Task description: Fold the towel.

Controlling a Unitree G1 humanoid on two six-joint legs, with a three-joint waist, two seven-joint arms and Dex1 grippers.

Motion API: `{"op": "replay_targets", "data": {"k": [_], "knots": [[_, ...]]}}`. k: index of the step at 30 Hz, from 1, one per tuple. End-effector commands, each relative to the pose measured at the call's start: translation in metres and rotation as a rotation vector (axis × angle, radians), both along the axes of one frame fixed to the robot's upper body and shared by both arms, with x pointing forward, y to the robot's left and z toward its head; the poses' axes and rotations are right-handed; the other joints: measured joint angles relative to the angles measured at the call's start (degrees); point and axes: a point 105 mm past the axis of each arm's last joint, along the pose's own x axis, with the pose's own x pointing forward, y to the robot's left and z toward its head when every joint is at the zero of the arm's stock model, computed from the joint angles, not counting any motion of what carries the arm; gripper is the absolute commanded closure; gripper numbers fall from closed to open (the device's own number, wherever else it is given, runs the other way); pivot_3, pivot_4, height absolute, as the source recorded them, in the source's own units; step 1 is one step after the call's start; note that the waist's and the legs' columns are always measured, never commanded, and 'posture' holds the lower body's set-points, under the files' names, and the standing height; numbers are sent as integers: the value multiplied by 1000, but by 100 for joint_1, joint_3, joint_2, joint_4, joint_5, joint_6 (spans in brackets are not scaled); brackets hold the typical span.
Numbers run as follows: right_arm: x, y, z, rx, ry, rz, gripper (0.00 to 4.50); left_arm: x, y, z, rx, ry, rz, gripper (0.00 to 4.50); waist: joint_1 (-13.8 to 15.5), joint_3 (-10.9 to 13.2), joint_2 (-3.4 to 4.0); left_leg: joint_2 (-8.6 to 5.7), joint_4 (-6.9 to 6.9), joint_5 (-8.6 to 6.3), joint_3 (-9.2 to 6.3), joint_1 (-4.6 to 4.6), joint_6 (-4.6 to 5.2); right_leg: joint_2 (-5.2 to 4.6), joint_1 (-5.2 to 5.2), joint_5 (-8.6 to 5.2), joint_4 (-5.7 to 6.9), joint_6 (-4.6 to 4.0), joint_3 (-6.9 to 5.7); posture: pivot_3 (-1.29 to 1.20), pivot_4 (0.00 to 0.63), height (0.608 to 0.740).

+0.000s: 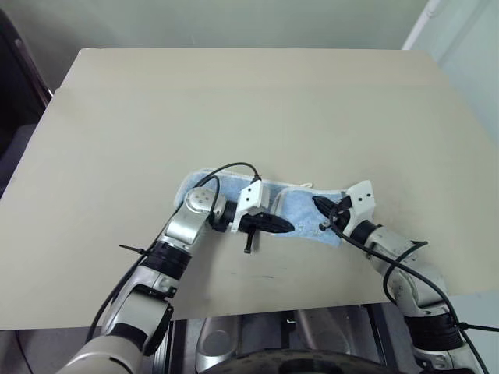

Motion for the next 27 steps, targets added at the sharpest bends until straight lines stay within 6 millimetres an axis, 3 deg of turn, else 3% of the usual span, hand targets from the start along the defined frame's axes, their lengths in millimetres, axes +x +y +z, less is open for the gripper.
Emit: {"op": "replay_targets", "data": {"k": [1, 3, 6, 11, 14, 19, 22, 24, 27], "knots": [[0, -12, 3, -1, 0, -17, 4500, 10, 0, 22, -79, -13, 40, 4309, 3, 0, 0, 0, 0, 0, 0, -1, 0, 0, -1, 0, 0, 0, 0, 0, 150, 703], [-5, -9, 19, 44, -38, 32, 4500, 15, 4, 41, -152, 26, 64, 3899, 6, 1, 2, 0, -2, -1, 0, -6, -1, 0, -3, -1, 0, -1, 0, 0, 150, 703], [-14, -4, 38, 107, -65, 111, 4500, 16, 10, 64, -229, 95, 62, 2928, 6, 2, 2, 0, -5, -1, 3, -27, -2, 0, -20, -3, 0, -5, -1, 0, 150, 703], [-27, 5, 71, 171, -100, 232, 4500, 22, 40, 94, -281, 160, 138, 1229, -27, 2, 3, 0, -30, -1, 12, -21, -11, 1, -22, 17, -16, -57, 0, 0, 150, 703], [-30, 7, 78, 190, -82, 274, 4500, 24, 58, 105, -293, 176, 198, 163, -24, 2, 3, 1, -58, 9, 11, -14, -23, 1, -21, 15, -34, -58, 0, 0, 150, 703], [-33, 16, 84, 152, -71, 361, 4500, 20, 95, 109, -249, 231, 328, 30, -23, 2, 3, 3, -84, 17, 10, -8, -30, 1, -21, 14, -48, -68, -2, 0, 150, 703], [-37, 25, 86, 114, -75, 442, 4500, 21, 130, 109, -207, 280, 500, 30, -53, 3, 2, 3, -90, 19, 12, -7, -33, 2, -26, 12, -49, -77, 0, 0, 150, 703], [-37, 26, 86, 99, -80, 455, 4500, 22, 138, 109, -192, 285, 546, 30, -48, 3, 2, 6, -95, 22, 9, -7, -38, 4, -29, 10, -49, -83, -2, 0, 150, 703], [-34, 25, 87, 67, -92, 502, 3880, 15, 173, 100, -130, 346, 698, 0, -29, 3, 2, 7, -97, 22, 10, -6, -38, 3, -33, 8, -47, -88, -4, 0, 150, 703]]}}
